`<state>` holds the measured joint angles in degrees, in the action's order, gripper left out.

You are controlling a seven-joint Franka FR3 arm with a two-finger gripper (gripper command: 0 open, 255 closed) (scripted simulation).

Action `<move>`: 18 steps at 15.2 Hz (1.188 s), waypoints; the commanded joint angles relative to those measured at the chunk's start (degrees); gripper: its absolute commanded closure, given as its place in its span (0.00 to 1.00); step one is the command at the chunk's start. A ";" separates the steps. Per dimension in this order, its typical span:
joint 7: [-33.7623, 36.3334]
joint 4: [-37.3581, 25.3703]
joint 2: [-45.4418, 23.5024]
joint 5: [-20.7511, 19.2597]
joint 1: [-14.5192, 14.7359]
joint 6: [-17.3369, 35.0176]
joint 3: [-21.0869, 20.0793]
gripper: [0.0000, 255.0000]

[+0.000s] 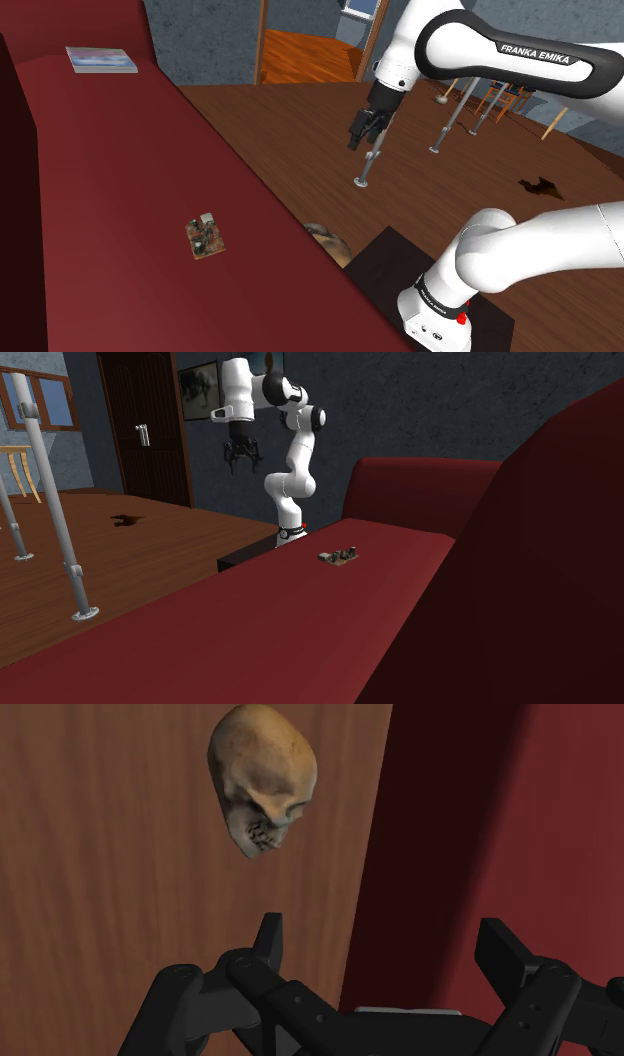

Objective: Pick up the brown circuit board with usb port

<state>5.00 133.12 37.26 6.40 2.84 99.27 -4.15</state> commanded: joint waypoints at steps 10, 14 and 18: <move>9.07 -4.18 -14.38 5.97 4.44 10.02 -9.08 0.00; 12.47 -7.54 -20.77 6.83 5.78 13.24 -12.24 0.00; 16.06 -11.86 -27.69 6.71 7.11 16.06 -15.17 0.00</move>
<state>20.01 123.00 11.78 13.32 9.66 114.79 -18.56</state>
